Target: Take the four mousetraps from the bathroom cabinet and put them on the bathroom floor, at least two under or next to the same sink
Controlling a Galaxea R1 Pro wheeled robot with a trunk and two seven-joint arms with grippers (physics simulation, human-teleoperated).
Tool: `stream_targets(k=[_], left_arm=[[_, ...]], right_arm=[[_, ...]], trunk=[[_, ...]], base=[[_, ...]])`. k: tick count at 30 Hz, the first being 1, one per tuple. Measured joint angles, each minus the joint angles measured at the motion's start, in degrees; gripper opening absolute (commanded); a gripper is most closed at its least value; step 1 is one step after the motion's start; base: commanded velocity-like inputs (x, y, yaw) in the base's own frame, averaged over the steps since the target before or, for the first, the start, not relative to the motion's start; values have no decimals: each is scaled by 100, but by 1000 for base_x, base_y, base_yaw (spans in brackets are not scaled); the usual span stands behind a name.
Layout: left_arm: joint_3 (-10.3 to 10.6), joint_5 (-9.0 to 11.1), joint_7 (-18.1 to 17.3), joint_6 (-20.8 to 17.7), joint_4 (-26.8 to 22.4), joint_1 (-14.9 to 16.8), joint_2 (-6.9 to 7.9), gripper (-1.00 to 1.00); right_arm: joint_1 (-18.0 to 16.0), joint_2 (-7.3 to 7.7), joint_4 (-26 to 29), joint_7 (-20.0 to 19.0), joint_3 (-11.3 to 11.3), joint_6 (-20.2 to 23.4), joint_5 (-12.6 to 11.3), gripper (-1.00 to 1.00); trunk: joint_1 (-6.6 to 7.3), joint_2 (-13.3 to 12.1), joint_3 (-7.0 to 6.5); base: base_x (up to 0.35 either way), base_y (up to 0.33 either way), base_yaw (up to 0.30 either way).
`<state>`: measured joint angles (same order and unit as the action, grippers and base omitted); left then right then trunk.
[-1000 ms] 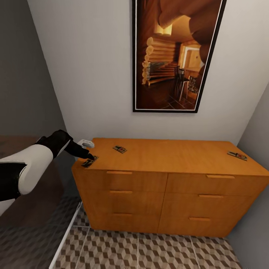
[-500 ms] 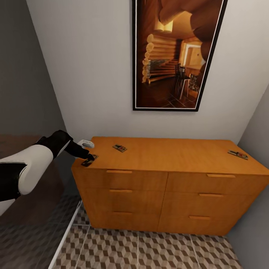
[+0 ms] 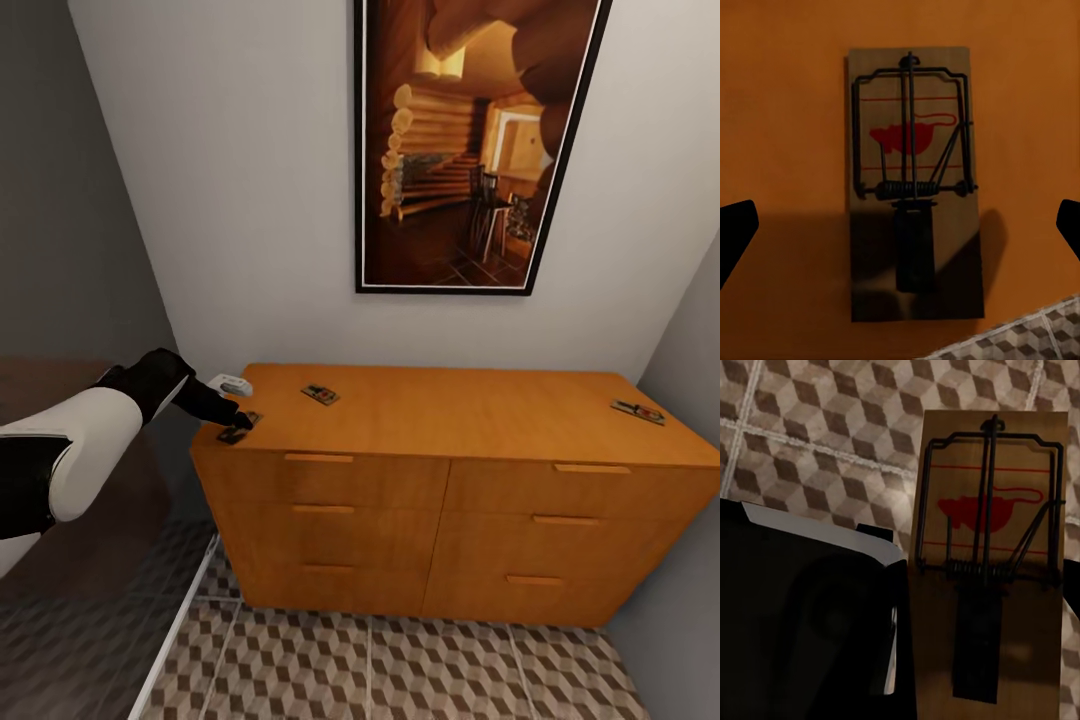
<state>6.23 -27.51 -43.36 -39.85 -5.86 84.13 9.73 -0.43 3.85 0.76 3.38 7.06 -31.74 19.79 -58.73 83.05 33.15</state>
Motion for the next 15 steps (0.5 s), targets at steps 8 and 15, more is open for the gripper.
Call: stream_targets(k=[8, 15], left_arm=[[-1, 0, 0, -1, -2, -3, 0, 100], [-1, 0, 0, 0, 1, -6, 0, 100]], right_arm=[[-3, 1, 0, 0, 0, -1, 0, -100], [-3, 2, 0, 1, 0, 1, -2, -100]], trunk=[[0, 0, 16], [0, 0, 17]], base=[[0, 0, 0], [0, 0, 0]])
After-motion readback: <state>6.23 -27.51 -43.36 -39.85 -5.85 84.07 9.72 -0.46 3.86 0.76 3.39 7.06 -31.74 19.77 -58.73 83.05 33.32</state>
